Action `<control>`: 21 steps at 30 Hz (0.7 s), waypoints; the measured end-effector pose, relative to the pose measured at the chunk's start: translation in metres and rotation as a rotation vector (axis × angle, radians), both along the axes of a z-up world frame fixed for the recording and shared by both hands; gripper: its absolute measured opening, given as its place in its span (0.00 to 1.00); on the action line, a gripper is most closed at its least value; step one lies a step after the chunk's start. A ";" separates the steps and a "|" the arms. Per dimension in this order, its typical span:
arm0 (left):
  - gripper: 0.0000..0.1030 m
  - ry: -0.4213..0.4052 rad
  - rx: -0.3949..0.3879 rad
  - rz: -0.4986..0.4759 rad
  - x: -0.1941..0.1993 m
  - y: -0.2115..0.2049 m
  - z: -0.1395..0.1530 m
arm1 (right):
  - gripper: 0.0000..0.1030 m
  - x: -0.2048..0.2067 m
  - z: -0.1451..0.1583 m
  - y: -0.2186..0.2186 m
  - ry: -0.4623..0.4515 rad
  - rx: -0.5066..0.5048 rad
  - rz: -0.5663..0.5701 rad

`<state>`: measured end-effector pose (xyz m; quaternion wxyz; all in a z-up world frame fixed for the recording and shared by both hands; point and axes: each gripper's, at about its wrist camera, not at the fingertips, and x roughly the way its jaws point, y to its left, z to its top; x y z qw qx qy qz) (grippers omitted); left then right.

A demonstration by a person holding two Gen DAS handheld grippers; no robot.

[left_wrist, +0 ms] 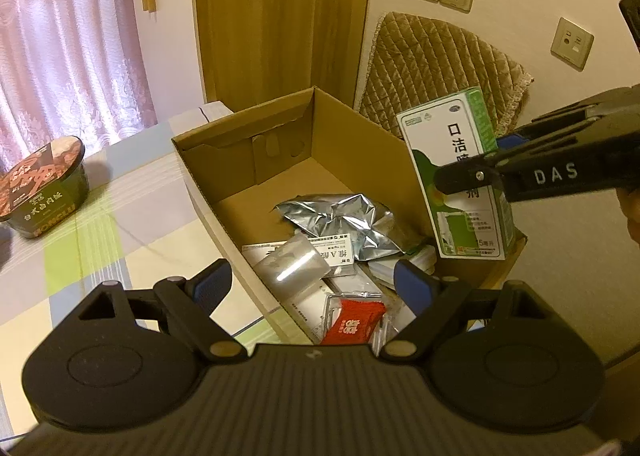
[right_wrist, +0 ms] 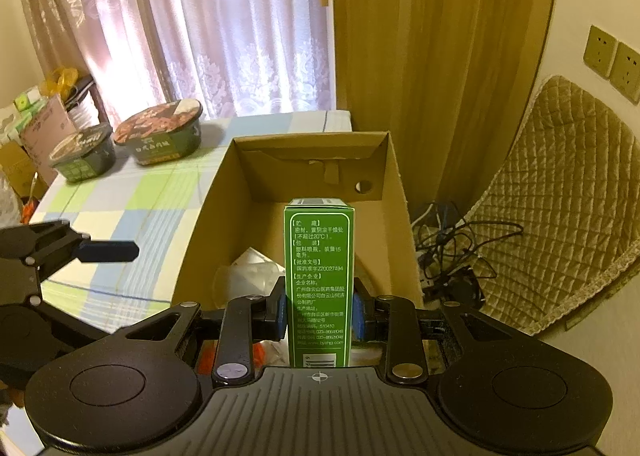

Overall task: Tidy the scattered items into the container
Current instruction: 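Open the left tool to drop the cup while the right tool lowers and releases the medicine box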

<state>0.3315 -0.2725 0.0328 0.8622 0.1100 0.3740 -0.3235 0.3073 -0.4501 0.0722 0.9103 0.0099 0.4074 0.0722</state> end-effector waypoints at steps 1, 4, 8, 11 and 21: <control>0.83 0.000 0.002 0.002 0.000 0.001 0.000 | 0.32 0.001 0.000 -0.001 -0.006 0.012 -0.004; 0.83 0.002 0.007 0.009 0.001 0.005 -0.002 | 0.32 0.005 0.000 -0.002 -0.034 0.033 0.001; 0.83 0.011 0.010 0.019 0.002 0.010 -0.005 | 0.32 0.004 -0.003 -0.008 -0.034 0.055 -0.032; 0.83 0.014 0.011 0.020 0.001 0.012 -0.008 | 0.32 0.001 -0.006 -0.013 -0.020 0.074 -0.048; 0.83 0.024 0.001 0.026 -0.012 0.019 -0.002 | 0.32 -0.029 -0.009 -0.013 0.001 0.116 -0.087</control>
